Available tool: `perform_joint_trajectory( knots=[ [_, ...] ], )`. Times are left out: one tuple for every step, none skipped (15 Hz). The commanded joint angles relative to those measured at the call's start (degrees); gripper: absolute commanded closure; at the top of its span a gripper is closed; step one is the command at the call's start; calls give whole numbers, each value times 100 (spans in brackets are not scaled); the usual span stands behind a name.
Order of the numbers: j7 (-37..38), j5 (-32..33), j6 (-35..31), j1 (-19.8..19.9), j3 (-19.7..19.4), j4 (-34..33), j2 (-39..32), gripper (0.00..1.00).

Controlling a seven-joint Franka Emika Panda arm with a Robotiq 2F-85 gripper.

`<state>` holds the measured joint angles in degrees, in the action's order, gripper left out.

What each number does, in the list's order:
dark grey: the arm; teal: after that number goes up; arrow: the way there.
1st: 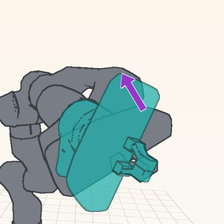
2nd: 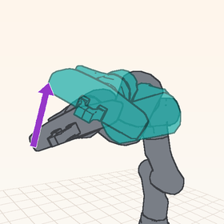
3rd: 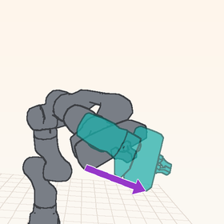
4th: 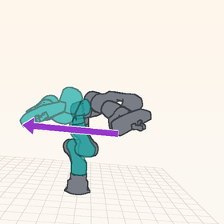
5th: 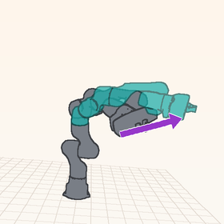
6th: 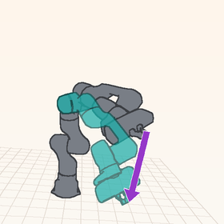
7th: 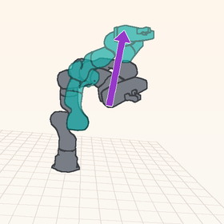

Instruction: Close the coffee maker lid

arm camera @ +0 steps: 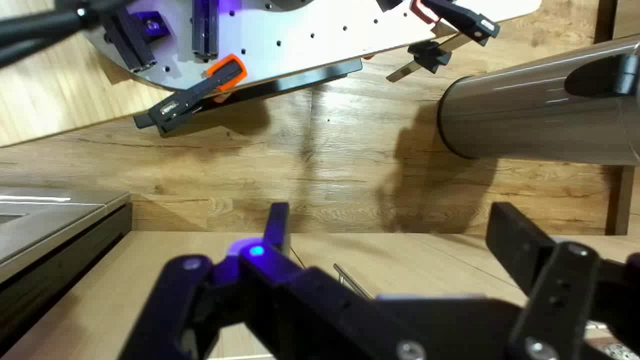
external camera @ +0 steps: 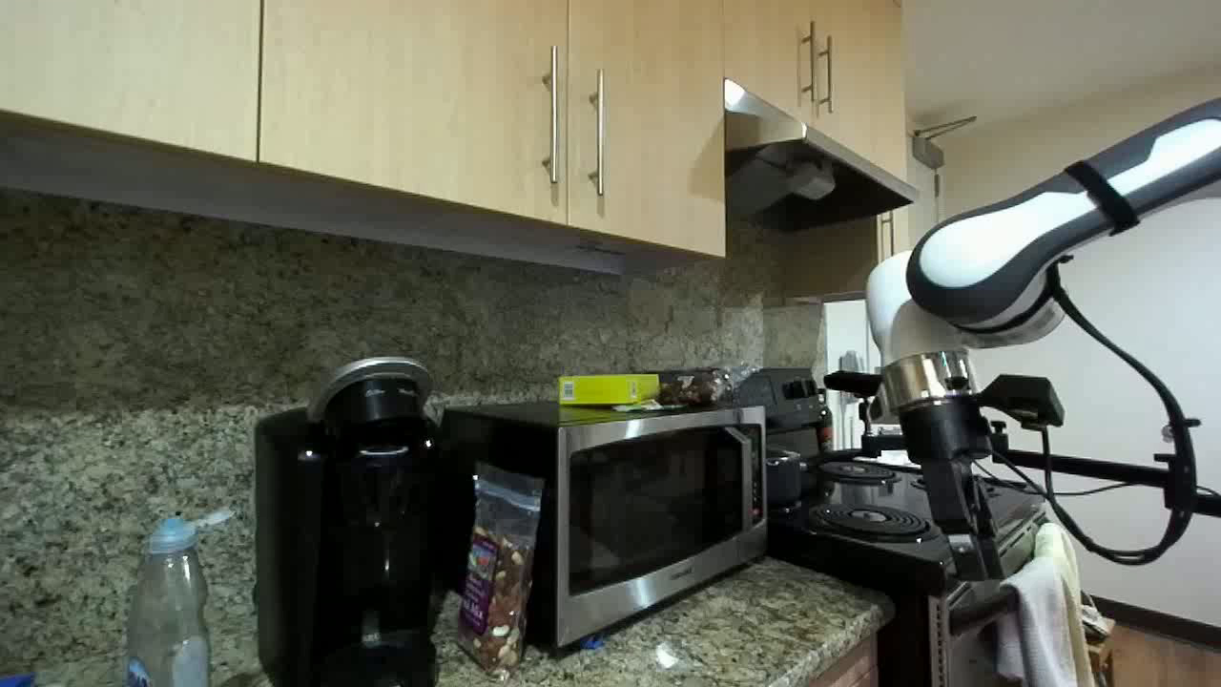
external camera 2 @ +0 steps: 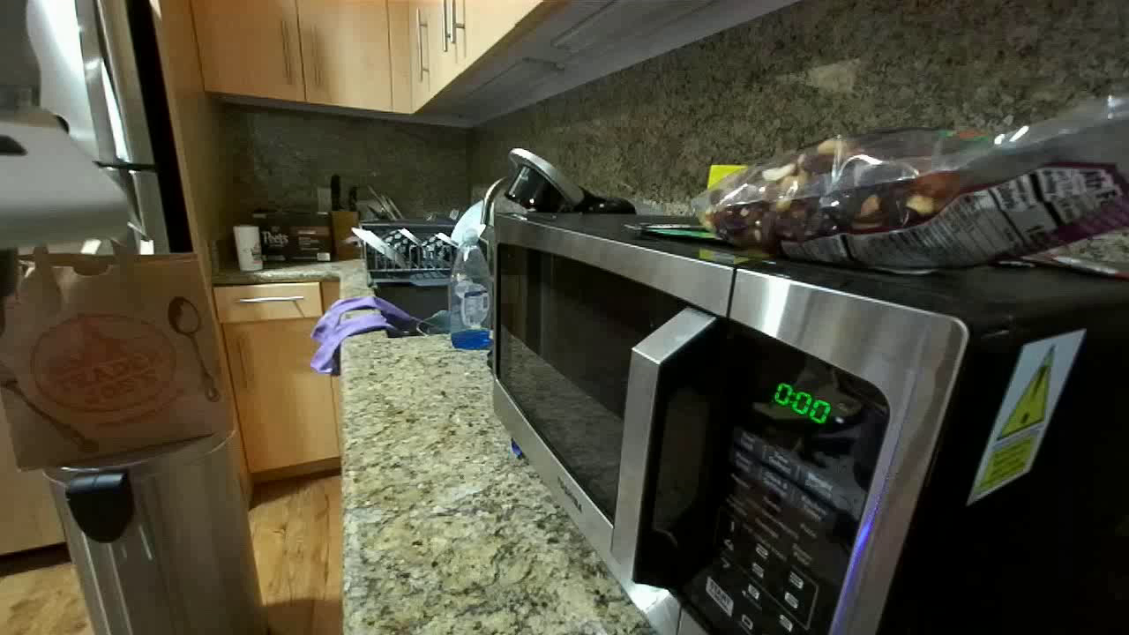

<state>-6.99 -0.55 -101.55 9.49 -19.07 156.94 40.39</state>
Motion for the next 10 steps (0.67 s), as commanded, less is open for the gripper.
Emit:
perform_joint_trajectory(
  knots=[
    [-93, -90, 14, 163, 154, -10, -38, 0],
    [-93, -90, 14, 163, 154, -10, -38, 0],
    [-93, -90, 14, 163, 154, -10, -38, 0],
    [-26, 4, -91, 192, 234, -57, -12, 0],
    [-26, 63, -149, 184, 298, -110, -11, 0],
    [-9, 205, -187, 161, 445, -245, 9, 0],
    [-16, 313, -231, 152, 530, -312, 34, 0],
    [51, 488, -241, 143, 710, -471, 85, 0],
    [132, 645, -148, 131, 873, -662, 104, 0],
    [177, 796, -53, 92, 1031, -869, 125, 0]
  ],
)
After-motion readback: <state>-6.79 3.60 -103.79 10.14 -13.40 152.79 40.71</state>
